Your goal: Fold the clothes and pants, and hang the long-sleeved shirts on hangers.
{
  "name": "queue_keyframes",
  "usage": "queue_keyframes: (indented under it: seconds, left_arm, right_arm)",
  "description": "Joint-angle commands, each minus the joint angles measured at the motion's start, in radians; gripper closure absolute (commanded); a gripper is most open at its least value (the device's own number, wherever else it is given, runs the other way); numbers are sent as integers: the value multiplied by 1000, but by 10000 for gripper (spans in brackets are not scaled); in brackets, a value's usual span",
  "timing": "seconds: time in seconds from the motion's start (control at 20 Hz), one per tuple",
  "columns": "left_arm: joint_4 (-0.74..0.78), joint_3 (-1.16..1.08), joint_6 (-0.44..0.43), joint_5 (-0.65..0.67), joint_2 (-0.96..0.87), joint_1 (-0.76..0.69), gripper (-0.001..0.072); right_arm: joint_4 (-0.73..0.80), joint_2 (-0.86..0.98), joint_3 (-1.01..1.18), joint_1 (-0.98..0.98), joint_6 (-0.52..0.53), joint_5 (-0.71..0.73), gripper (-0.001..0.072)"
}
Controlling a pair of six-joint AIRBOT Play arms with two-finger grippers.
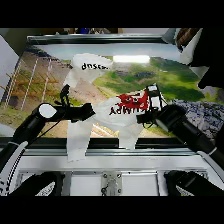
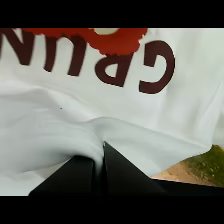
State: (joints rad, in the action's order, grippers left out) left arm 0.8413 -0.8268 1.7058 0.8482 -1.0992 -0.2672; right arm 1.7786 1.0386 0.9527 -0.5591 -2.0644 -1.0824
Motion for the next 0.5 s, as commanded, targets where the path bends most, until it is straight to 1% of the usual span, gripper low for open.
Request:
queue_keyframes:
  seconds: [0.0,0.2,0.25,0.3,0.35,0.4,0.45]
  left_arm:
    - [7,-148,-39,32,-105,4,688]
    - [144,-370,-31,64,-291,4,687]
    - [169,-419,-31,79,-325,4,651]
    - [182,-476,-31,92,-360,5,283]
    - [188,-529,-31,104,-385,6,72]
    - [189,-584,-32,124,-401,7,87]
    - [189,-624,-34,133,-404,7,87]
  right_arm:
    - [-175,29,182,79,158,-74,685]
    - [-211,131,277,162,158,-85,684]
    - [-221,153,283,179,158,-85,685]
    - [-223,172,288,191,158,-85,684]
    - [-226,189,289,204,158,-85,684]
    - [-229,200,289,215,159,-85,684]
    - [-243,208,289,226,159,-85,684]
